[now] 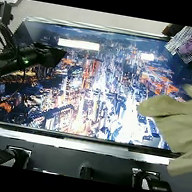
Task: Fold the clothes and pants, and hang the long-sleeved shirts on hangers.
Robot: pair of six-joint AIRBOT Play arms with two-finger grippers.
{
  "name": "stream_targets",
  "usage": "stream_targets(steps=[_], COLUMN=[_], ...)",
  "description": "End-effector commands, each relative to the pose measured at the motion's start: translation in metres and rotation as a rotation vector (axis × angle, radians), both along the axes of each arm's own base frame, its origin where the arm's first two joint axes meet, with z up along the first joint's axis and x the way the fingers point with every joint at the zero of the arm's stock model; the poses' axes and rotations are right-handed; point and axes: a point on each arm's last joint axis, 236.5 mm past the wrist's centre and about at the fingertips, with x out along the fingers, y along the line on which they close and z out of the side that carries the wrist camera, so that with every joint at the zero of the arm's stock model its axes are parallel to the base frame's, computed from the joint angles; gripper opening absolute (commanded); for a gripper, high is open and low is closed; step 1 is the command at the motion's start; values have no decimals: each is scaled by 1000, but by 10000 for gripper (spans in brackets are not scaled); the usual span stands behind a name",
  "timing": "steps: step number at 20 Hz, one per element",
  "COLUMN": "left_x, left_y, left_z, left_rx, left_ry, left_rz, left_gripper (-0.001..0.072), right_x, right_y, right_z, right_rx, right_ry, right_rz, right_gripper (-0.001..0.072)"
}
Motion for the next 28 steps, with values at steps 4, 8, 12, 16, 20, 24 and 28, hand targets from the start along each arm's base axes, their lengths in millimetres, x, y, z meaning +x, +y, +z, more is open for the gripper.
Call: stream_targets(steps=[4, 8, 12, 16, 20, 24, 28], left_x=[-1, -4, -7, -7, -7, -6, -4], left_y=[-1, -5, -10, -10, -10, -10, -11], left_z=[-15, -27, -34, -34, -34, -36, -39], left_rx=[8, 15, 19, 19, 19, 21, 23], left_ry=[31, 53, 66, 65, 65, 70, 76], left_rz=[-3, -14, -26, -27, -27, -26, -26], left_gripper=[551, 551, 551, 551, 551, 551, 551], right_x=[27, 24, -3, -43, -67, -88, -99], right_y=[-20, -25, -58, -95, -116, -145, -163], right_z=[75, 122, 145, 154, 150, 136, 127], right_rx=[-235, -380, -376, -354, -342, -281, -226], right_ry=[-85, -118, -212, -300, -305, -322, -363], right_rz=[-153, -256, -383, -484, -565, -630, -635], right_gripper=[17, 17, 17, 17, 17, 18, 18])
